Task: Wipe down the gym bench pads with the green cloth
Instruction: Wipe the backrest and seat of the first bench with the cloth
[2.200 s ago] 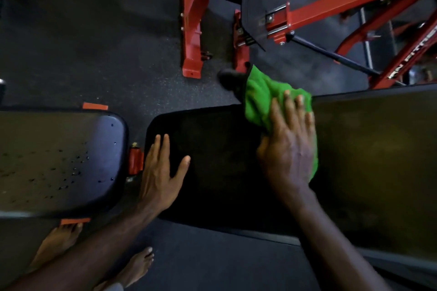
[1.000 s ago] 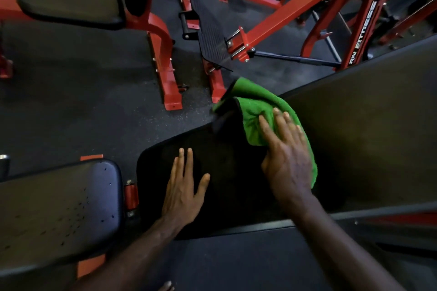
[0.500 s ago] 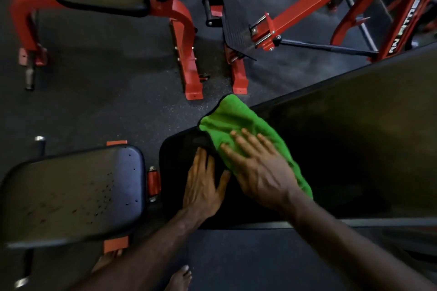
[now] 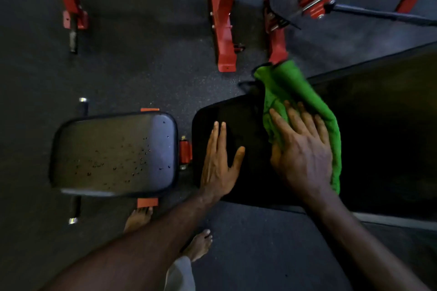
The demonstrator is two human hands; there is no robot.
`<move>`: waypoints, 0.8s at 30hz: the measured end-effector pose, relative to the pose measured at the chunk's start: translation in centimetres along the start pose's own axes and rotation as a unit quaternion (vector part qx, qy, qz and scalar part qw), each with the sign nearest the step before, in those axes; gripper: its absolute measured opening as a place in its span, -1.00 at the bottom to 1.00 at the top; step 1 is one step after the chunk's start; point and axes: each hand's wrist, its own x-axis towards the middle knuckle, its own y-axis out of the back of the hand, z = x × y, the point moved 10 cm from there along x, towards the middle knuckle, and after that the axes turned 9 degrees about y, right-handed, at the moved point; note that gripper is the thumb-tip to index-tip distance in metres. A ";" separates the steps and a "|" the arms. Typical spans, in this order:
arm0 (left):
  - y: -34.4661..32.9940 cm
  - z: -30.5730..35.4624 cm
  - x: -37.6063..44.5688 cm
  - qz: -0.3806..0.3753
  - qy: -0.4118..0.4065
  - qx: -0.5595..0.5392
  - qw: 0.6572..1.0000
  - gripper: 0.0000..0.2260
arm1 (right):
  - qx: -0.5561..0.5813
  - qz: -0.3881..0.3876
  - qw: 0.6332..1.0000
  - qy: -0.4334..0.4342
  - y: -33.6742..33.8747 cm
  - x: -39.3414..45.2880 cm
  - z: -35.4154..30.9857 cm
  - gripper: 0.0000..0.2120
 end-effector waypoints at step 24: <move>-0.2 -9.6 -0.8 -0.026 0.207 -0.106 0.972 -0.30 | 0.007 -0.049 0.996 0.079 -7.1 7.5 -6.8 -0.42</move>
